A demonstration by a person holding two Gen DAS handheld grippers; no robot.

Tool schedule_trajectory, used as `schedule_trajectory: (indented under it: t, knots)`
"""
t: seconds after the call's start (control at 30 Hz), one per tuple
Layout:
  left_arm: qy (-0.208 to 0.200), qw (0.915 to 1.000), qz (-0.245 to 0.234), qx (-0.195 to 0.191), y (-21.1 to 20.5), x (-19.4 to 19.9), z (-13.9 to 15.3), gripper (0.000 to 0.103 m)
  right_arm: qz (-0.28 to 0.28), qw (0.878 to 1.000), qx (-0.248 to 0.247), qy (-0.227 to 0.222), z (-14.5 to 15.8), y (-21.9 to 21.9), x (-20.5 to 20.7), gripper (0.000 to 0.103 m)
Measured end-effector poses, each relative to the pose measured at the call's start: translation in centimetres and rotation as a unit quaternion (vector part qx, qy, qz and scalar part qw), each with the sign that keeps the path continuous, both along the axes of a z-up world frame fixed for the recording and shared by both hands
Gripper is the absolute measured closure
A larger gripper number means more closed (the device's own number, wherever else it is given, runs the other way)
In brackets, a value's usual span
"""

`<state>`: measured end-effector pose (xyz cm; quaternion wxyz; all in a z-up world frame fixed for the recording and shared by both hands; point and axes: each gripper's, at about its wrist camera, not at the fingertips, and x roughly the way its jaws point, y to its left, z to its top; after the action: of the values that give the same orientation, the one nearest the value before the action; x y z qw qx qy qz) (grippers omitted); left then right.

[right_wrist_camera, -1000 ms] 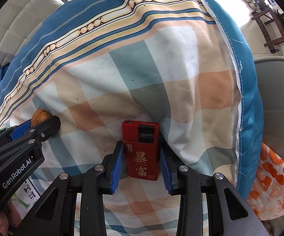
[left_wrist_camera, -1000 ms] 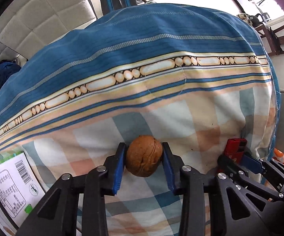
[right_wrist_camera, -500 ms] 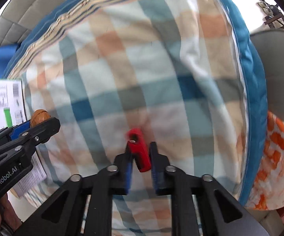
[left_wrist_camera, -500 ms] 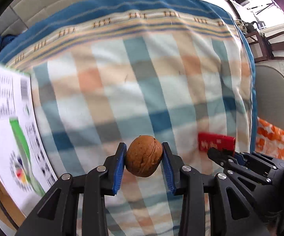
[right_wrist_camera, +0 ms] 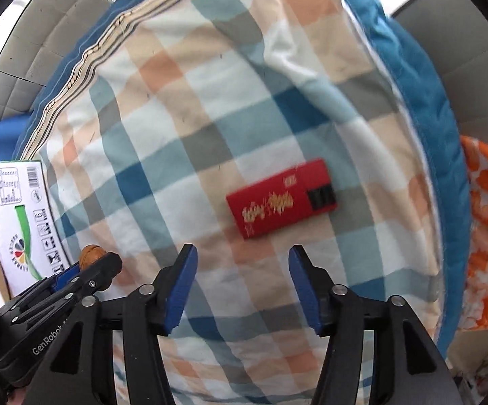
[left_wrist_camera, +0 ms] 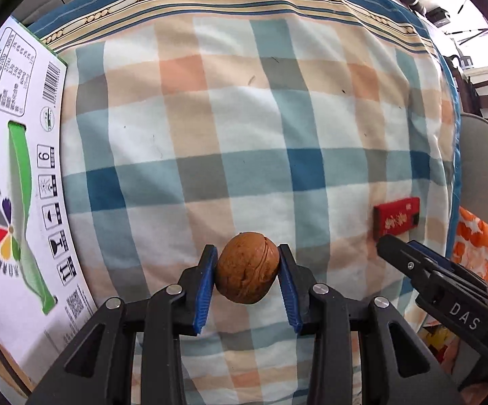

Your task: Organize rigid objects

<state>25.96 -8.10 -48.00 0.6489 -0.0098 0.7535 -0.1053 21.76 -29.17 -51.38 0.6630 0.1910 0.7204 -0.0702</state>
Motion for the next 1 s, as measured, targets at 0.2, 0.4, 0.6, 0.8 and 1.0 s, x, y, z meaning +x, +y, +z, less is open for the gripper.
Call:
schedule_trajectory:
  t: [0.2,0.4,0.6,0.8,1.0]
  knots:
    - [0.010,0.9999,0.001,0.012,-0.3,1.4,-1.4,0.070,0.014,0.999,-0.034,0.018,-2.4,0.6,3.6,0.036]
    - [0.016,0.9998,0.000,0.013,-1.2,1.4,-2.6,0.070,0.044,0.998,-0.047,0.020,-2.5,2.1,4.7,0.044]
    - [0.017,0.9998,-0.001,0.007,-1.7,-0.7,-3.0,0.070,-0.127,0.990,0.061,0.032,-3.0,-3.6,2.3,0.038]
    - [0.018,0.9998,0.004,0.008,-1.7,-0.6,-3.3,0.070,-0.167,0.984,0.043,0.046,-5.2,-2.8,3.6,0.034]
    - [0.018,0.9997,-0.007,0.015,-1.7,-0.2,-2.0,0.070,0.047,0.996,-0.050,0.064,-4.9,4.5,5.6,0.058]
